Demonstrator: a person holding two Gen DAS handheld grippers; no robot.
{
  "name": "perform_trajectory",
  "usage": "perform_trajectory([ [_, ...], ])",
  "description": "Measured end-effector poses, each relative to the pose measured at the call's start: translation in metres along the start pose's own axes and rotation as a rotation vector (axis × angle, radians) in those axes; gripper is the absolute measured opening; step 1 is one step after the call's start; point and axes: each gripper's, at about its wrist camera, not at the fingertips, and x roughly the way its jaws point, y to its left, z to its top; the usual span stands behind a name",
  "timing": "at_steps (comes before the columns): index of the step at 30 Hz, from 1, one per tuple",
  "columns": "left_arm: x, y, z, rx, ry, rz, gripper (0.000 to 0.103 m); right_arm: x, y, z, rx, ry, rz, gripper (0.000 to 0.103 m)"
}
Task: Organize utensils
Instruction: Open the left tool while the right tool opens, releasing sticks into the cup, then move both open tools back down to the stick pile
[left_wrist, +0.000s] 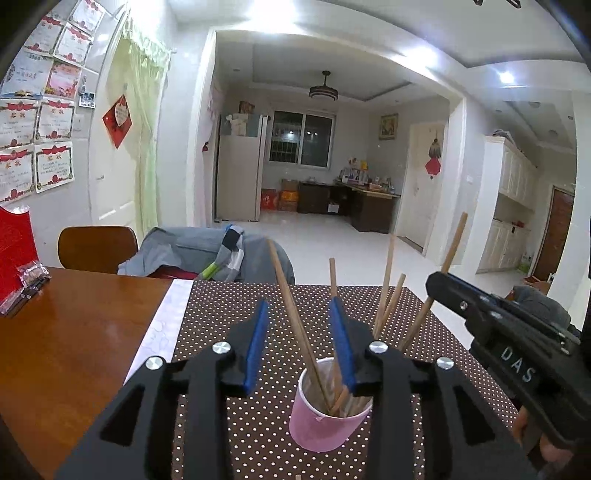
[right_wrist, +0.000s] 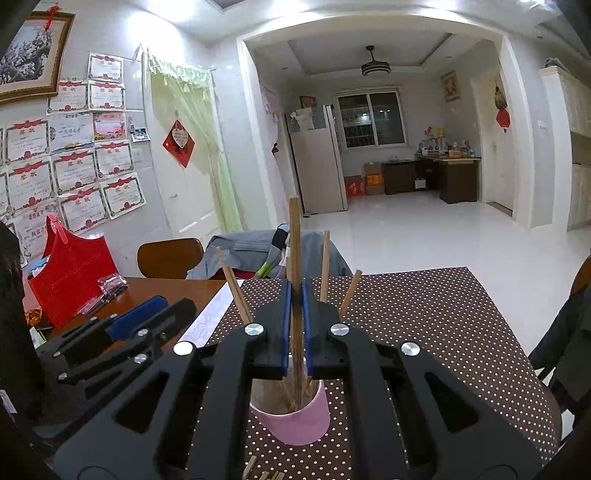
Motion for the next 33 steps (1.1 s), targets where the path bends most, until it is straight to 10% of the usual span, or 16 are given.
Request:
perform_trajectory([
  [26,-0.067,0.004,-0.008,0.035,-0.063,0.046,0.036,-0.064,0.01,-0.005,0.009,-0.023,-0.012,0.043],
  [33,-0.089,0.009,-0.029,0.057,-0.001,0.042,0.052,-0.082,0.012,-0.028,0.016,0.036,-0.024,0.043],
])
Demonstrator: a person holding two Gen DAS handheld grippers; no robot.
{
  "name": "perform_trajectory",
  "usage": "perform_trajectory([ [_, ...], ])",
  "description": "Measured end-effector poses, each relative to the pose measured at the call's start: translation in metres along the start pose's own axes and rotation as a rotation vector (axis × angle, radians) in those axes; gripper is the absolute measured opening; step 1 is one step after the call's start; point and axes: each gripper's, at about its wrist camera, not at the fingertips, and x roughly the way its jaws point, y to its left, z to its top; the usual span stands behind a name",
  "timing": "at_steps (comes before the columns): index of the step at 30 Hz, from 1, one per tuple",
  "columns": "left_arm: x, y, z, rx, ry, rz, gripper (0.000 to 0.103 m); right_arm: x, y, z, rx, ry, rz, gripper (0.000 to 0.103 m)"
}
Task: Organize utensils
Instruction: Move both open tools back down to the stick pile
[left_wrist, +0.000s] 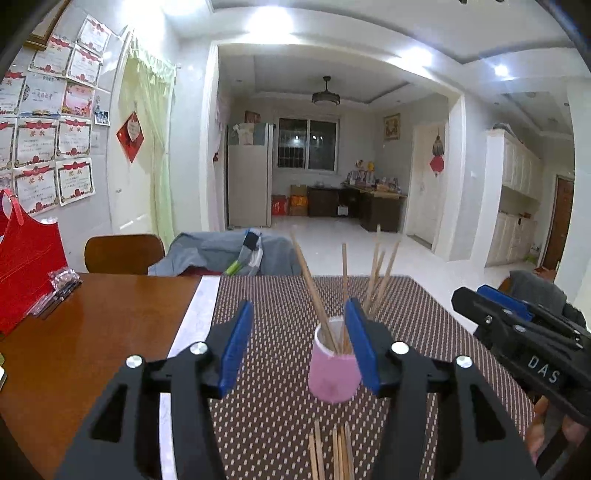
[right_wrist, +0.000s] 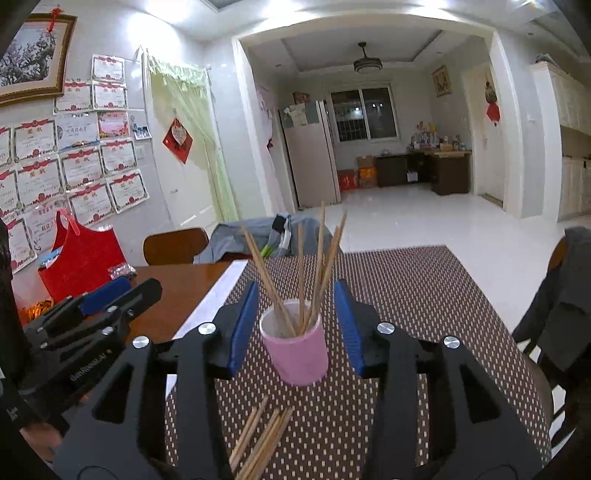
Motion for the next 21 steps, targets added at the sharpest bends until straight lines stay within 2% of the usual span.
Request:
perform_trajectory([
  [3,-0.001,0.002,-0.012,0.0,0.07,-0.02,0.052,-0.002,0.0,-0.016,0.003,0.053,-0.008,0.043],
  [7,0.01,0.008,-0.035,-0.02,0.219,-0.054,0.052,-0.001,0.0,-0.041,-0.001,0.126,-0.008,0.043],
  [10,0.029,0.012,-0.061,-0.034,0.394,-0.087,0.052,0.003,-0.001,-0.06,-0.005,0.187,-0.008,0.043],
  [15,0.056,0.015,-0.106,-0.061,0.609,-0.14,0.052,0.011,-0.011,-0.092,0.019,0.284,-0.003,0.044],
  [18,0.066,0.018,-0.129,-0.096,0.71,-0.144,0.052,0.015,-0.018,-0.107,0.042,0.336,0.005,0.044],
  [21,0.07,0.016,-0.141,-0.097,0.756,-0.144,0.052,0.017,-0.023,-0.12,0.057,0.373,0.01,0.044],
])
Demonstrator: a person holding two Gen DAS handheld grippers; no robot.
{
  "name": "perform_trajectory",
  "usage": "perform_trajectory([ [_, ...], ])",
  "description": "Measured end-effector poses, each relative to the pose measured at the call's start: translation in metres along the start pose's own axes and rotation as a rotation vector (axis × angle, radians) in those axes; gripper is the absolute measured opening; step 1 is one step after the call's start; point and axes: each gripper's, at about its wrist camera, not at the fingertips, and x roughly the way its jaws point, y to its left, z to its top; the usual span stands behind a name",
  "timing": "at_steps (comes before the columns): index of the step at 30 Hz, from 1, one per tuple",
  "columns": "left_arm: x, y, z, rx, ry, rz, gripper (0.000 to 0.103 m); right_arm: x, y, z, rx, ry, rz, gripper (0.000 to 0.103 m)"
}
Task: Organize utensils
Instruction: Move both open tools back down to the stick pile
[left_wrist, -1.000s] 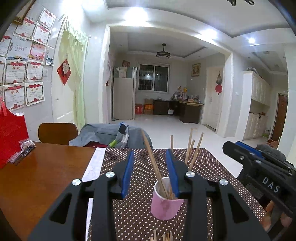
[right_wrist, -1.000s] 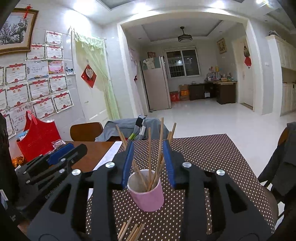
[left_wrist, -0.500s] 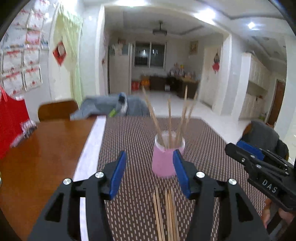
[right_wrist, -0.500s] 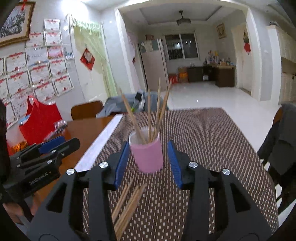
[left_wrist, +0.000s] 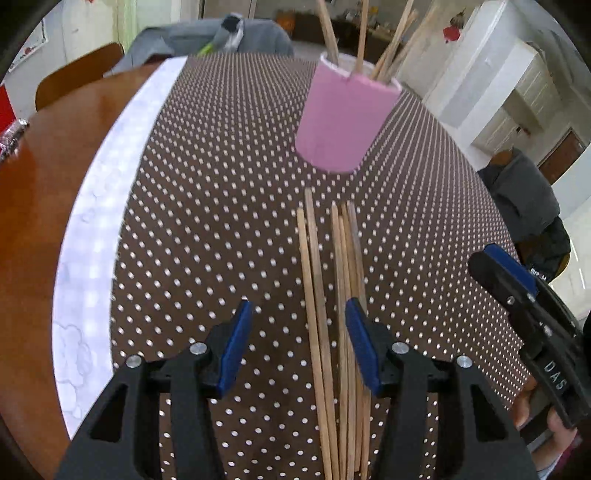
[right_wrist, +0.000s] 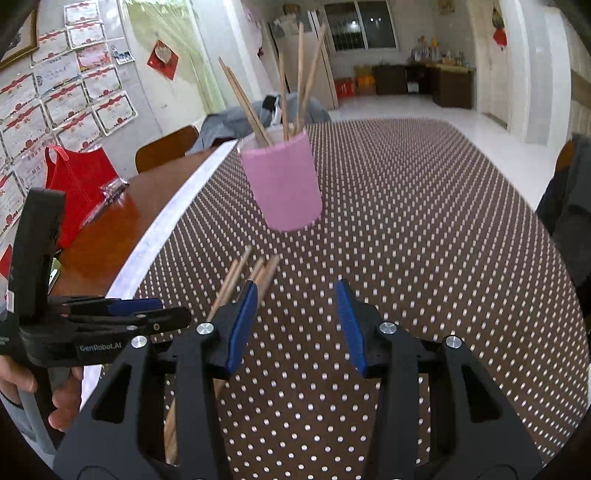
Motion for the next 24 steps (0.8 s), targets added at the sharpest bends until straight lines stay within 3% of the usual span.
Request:
perform_trajectory([
  [10,0.02,-0.007,-0.007,0.043,0.062,0.13,0.052,-0.001,-0.01,-0.014,0.013,0.031,0.013,0.047],
  [24,0.021,-0.012,-0.009,0.064,0.054,0.163,0.052,0.0,-0.007,-0.018,0.012,0.052,0.021,0.048],
])
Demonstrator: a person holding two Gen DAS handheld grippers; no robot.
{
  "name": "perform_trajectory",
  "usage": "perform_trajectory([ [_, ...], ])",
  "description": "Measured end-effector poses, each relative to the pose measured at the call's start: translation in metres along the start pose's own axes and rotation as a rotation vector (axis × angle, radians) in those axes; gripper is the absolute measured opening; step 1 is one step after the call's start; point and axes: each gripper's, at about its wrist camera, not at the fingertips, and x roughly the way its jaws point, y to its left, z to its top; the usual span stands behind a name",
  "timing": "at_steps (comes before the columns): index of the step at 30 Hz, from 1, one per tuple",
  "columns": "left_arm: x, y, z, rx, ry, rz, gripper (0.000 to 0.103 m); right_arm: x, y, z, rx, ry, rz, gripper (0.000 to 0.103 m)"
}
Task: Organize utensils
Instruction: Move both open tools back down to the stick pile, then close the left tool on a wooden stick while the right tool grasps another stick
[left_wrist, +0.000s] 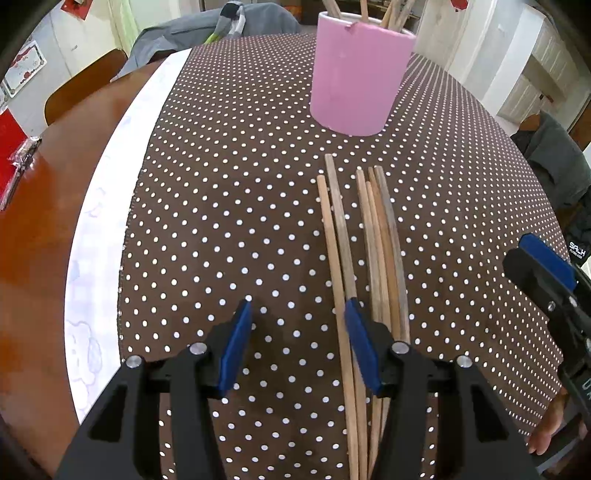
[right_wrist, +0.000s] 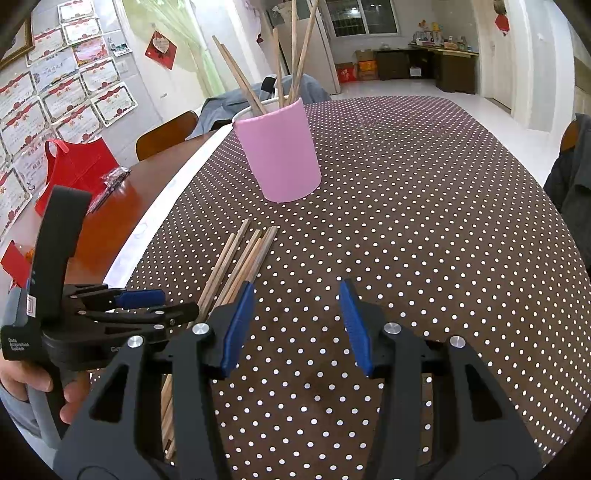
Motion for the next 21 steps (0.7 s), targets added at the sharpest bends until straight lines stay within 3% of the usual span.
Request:
perform_trajectory([
  [8,0.002,0.001,0.006,0.013,-0.003,0.023,0.053,0.001,0.0,0.003,-0.002,0.005,0.0,0.049],
  [11,0.005,0.004,0.008,-0.016,0.008,-0.004,0.053,0.0,0.0,0.004,-0.003,0.004,-0.002,0.05],
  [18,0.009,-0.006,0.01,0.02,-0.001,0.038,0.051,0.005,0.002,0.006,-0.019,0.035,-0.02,0.05],
  [21,0.008,0.001,0.01,-0.006,-0.014,0.039,0.035,0.014,0.006,0.006,-0.036,0.081,-0.023,0.05],
])
